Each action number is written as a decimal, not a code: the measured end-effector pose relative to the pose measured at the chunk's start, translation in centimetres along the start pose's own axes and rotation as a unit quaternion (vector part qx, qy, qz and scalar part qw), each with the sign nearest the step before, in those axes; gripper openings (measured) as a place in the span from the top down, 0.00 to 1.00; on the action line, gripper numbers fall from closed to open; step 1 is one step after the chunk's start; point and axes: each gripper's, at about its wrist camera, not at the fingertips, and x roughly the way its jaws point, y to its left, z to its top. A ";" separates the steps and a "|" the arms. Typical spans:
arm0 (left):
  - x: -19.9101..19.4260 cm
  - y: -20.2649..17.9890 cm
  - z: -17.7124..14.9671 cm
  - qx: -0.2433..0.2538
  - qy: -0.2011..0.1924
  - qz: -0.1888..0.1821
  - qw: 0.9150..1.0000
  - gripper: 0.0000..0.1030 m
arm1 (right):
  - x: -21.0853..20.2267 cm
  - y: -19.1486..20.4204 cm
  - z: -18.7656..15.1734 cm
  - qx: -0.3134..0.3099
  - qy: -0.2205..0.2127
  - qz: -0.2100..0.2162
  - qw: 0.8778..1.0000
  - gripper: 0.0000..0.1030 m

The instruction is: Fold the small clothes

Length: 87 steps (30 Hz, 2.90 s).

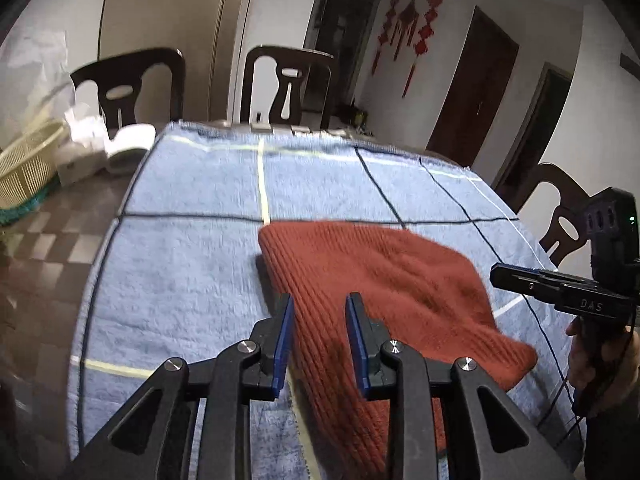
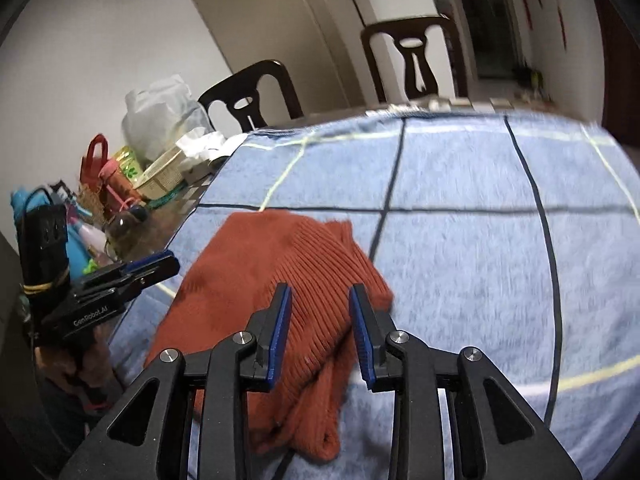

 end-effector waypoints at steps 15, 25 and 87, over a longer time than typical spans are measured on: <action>5.0 -1.7 -0.4 0.029 0.032 0.010 0.999 0.71 | 3.6 -1.2 -0.4 -0.012 0.047 -0.029 0.998 0.77; -2.7 -0.9 -4.4 -0.010 0.010 0.013 1.000 0.71 | -2.9 -0.6 -5.2 0.070 0.033 0.049 0.996 0.71; 3.3 -3.5 -2.4 0.034 0.008 0.058 0.998 0.61 | 3.3 1.4 -2.7 -0.034 0.012 -0.071 0.997 0.79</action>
